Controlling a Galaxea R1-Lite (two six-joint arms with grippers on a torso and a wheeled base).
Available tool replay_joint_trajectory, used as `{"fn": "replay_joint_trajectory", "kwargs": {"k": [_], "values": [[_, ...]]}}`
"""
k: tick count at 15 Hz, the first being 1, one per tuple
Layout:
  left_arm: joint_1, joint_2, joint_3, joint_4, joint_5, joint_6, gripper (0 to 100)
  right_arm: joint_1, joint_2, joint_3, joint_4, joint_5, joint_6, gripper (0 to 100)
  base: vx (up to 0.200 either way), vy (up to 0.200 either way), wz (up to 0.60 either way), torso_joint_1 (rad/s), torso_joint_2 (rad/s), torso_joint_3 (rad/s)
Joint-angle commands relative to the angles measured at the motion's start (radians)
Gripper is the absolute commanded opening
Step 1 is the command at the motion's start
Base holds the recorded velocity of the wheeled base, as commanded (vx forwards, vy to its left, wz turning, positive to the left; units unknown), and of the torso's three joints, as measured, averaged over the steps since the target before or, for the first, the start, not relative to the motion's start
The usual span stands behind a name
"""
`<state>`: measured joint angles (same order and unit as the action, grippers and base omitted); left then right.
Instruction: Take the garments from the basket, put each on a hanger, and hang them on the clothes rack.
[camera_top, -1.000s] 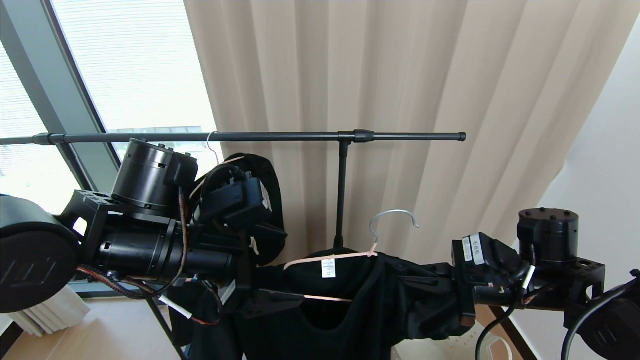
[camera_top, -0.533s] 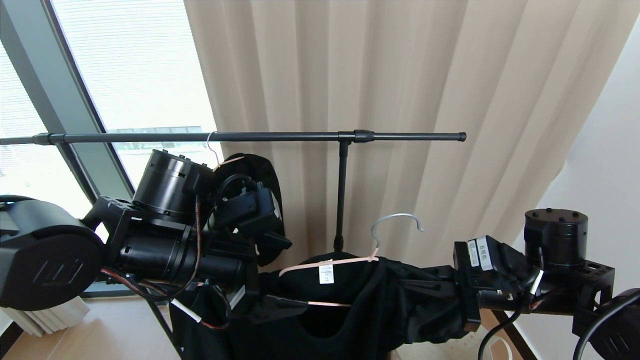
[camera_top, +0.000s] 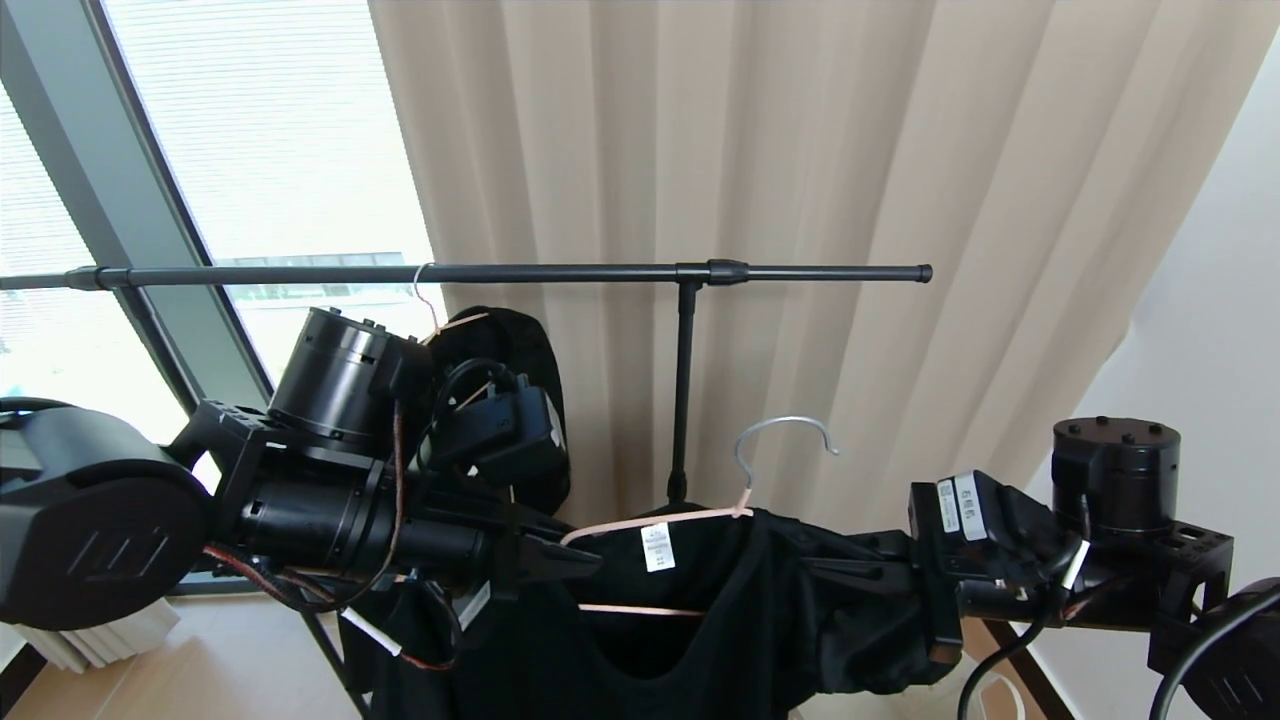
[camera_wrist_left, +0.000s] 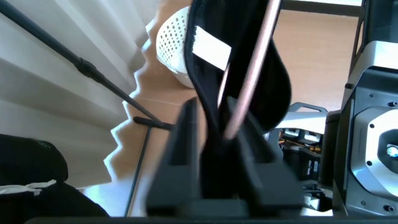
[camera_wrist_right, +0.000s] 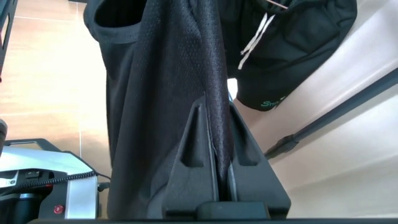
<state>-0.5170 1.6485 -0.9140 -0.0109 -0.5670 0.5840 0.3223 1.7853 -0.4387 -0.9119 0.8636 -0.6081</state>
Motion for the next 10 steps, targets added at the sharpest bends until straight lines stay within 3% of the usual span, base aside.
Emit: {"fn": "replay_joint_trajectory", "kwargs": {"k": [1, 6, 7, 10], "values": [[0.000, -0.013, 0.012, -0.009, 0.001, -0.001, 0, 0.000, 0.003, -0.005, 0.002, -0.009, 0.001, 0, 0.000, 0.000, 0.00, 0.000, 0.00, 0.000], [0.003, -0.050, 0.072, -0.086, 0.001, -0.016, 0, 0.000, 0.008, 0.000, -0.007, -0.029, 0.001, 0, 0.000, 0.000, 0.00, 0.000, 0.00, 0.000], [0.006, -0.058, 0.078, -0.089, 0.001, -0.018, 0, 0.000, 0.003, -0.005, 0.001, -0.029, 0.002, 100, 0.000, 0.000, 0.00, 0.000, 0.00, 0.000], [0.017, -0.090, 0.090, -0.089, 0.006, -0.018, 0, -0.020, -0.001, -0.008, -0.007, -0.028, 0.002, 100, 0.000, 0.000, 0.00, 0.000, 0.00, 0.000]]}}
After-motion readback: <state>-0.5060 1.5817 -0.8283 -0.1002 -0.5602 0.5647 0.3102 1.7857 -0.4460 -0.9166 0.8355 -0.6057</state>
